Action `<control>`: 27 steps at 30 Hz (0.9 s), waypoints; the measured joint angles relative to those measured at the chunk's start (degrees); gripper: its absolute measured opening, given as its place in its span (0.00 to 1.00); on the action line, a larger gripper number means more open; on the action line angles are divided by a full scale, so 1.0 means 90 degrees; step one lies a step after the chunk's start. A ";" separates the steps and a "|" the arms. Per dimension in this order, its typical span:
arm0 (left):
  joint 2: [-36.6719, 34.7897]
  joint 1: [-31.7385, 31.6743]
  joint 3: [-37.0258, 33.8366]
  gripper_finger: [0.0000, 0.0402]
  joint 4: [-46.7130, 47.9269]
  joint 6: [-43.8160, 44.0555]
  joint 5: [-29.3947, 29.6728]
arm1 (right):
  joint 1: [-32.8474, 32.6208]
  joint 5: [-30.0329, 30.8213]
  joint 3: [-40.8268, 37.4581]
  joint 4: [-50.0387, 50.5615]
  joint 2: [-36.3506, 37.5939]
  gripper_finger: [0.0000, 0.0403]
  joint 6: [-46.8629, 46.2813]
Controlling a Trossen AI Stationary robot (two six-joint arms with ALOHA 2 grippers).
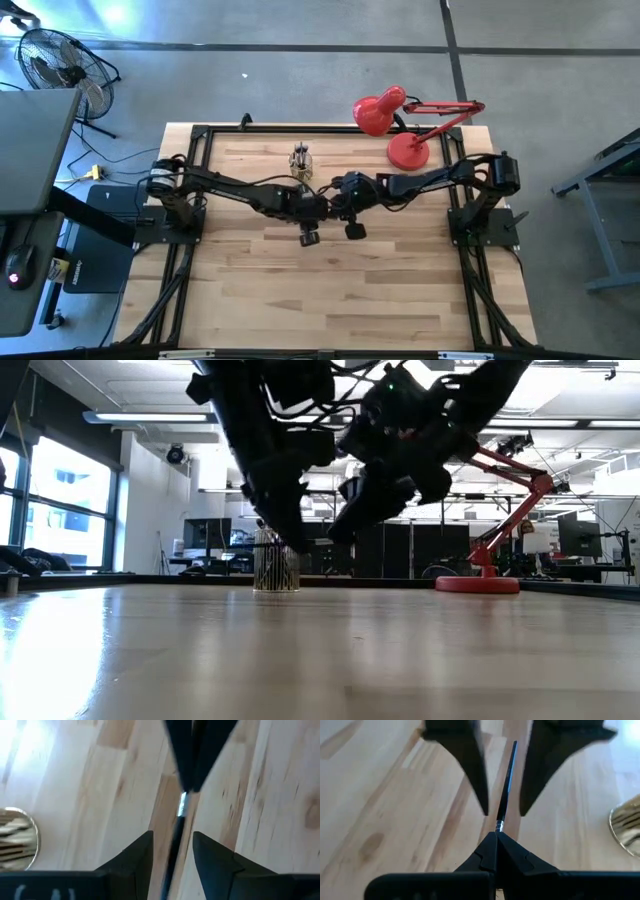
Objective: Put items in baskets/containers
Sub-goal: Put the lash brush into the wire organizer
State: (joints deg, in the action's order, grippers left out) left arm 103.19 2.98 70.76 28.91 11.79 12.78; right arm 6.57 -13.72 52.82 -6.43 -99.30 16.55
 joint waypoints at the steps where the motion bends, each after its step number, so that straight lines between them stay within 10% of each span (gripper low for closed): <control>1: -0.0006 0.0000 0.0000 0.33 0.0071 0.0003 0.0001 | -0.0031 -0.0011 0.0065 0.0067 0.0004 0.00 0.0006; 11: -0.0004 0.0005 -0.0010 0.30 0.0318 0.0208 -0.0169 | -0.0245 0.0041 0.0372 0.0355 0.0004 0.00 0.0052; 19: -0.0004 0.0008 -0.0015 0.04 0.0299 0.0315 -0.0833 | -0.0243 0.0082 0.0377 0.0496 0.0004 0.01 -0.0114; 27: 0.0003 -0.0046 -0.0017 0.02 0.0315 0.1088 -0.0928 | -0.0110 0.0219 0.0384 0.1018 0.0166 0.17 -0.0409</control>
State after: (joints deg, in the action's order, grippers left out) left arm 103.22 2.57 70.61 31.75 21.58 4.42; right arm 5.58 -11.75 56.27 2.73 -97.81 12.86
